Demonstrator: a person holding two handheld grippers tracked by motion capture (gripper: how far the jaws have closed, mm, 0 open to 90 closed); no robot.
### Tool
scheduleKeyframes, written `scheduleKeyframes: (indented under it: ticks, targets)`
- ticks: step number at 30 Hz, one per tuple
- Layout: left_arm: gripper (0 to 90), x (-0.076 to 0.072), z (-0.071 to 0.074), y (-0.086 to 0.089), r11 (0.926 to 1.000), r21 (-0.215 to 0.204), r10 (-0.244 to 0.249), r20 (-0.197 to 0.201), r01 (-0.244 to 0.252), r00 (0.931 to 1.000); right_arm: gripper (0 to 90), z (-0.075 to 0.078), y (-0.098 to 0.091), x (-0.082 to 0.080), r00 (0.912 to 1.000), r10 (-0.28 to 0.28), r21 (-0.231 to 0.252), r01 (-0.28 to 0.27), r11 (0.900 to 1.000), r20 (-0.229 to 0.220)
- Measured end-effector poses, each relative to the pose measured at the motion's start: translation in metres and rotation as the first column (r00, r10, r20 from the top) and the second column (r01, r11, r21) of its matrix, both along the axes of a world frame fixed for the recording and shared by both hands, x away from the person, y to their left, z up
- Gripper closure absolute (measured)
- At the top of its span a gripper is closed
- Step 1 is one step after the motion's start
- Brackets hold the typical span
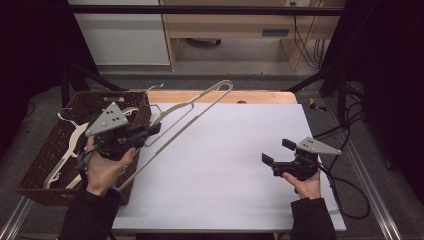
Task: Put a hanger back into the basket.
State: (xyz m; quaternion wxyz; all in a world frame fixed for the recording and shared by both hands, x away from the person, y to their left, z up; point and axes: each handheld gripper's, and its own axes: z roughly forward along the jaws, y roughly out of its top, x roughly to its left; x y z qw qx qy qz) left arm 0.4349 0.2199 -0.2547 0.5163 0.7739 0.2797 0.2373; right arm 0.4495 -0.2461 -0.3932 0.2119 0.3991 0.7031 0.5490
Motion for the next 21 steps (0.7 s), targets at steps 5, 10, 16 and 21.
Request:
scheduleKeyframes:
  ticks: [5, 10, 16, 21]
  targets:
    - [85.9, 0.012, 0.01, 0.022, 0.9999, -0.011, 0.012, -0.013, -0.013, 0.9998, 2.9, -0.001, 0.001, 0.001, 1.0, -0.004, -0.005, 0.004, 1.0, -0.008]
    - [85.9, 0.021, 0.016, 0.049, 0.9993, 0.006, 0.038, -0.021, -0.038, 0.999, 2.9, -0.002, 0.0, 0.001, 0.9999, -0.003, -0.005, 0.003, 1.0, -0.009]
    - [86.0, 0.028, 0.023, 0.082, 0.9971, -0.003, 0.075, -0.021, -0.075, 0.9969, 2.6, -0.001, -0.001, -0.001, 0.9999, -0.001, -0.007, 0.001, 1.0, -0.016]
    - [85.9, 0.037, 0.02, 0.109, 0.9953, -0.005, 0.096, -0.032, -0.096, 0.9949, 2.4, -0.002, 0.0, -0.001, 0.9998, -0.005, -0.011, 0.005, 0.9999, -0.019]
